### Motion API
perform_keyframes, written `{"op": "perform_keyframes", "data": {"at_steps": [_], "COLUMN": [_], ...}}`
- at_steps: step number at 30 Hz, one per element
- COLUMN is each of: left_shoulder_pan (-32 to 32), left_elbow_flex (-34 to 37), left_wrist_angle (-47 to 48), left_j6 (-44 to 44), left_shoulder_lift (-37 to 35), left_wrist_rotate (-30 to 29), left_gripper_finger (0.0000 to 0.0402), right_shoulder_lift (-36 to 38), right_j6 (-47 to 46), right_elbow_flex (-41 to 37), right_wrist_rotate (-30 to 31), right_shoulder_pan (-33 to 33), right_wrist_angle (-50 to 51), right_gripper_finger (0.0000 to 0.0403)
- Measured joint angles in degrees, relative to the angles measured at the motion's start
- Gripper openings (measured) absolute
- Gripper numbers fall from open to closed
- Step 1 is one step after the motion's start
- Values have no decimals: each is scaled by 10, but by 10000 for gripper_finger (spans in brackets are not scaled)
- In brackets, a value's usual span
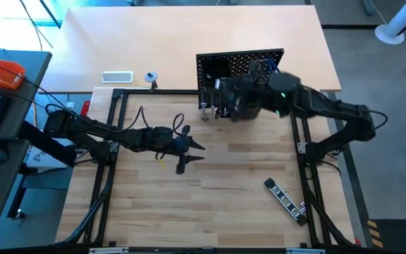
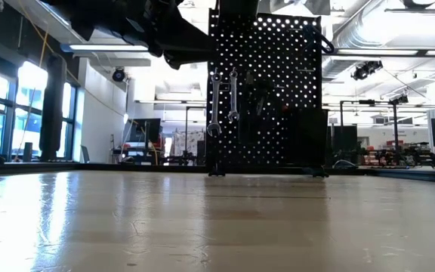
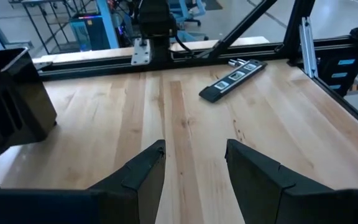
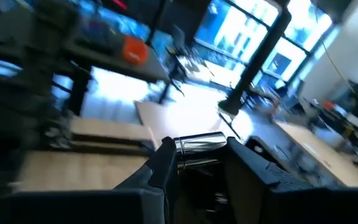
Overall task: Hang tools onto peg board
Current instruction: Put the silver socket into the top black bin on the peg board
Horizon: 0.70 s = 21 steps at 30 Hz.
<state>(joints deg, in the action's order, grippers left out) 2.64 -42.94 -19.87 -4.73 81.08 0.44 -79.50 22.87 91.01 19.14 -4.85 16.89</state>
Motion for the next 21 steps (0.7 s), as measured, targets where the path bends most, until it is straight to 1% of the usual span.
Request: {"op": "perform_keyframes", "data": {"at_steps": [6,11,14,21], "left_shoulder_pan": [2,8,10,10], "left_elbow_flex": [0,0,0,0], "left_wrist_angle": [10,21,28,35], "left_j6": [22,26,26,32], "left_shoulder_lift": [0,0,0,0], "left_wrist_rotate": [6,8,8,9], "left_gripper_finger": [163,163,163,163], "right_shoulder_lift": [-77,-117,-127,-129], "right_j6": [-13,-50,-53,-63], "right_elbow_flex": [117,186,202,206], "right_wrist_rotate": [-10,-31,-35,-38], "right_shoulder_pan": [-74,-106,-110,-109], "right_wrist_angle": [104,200,226,229], "right_gripper_finger": [92,94,105,111]}}
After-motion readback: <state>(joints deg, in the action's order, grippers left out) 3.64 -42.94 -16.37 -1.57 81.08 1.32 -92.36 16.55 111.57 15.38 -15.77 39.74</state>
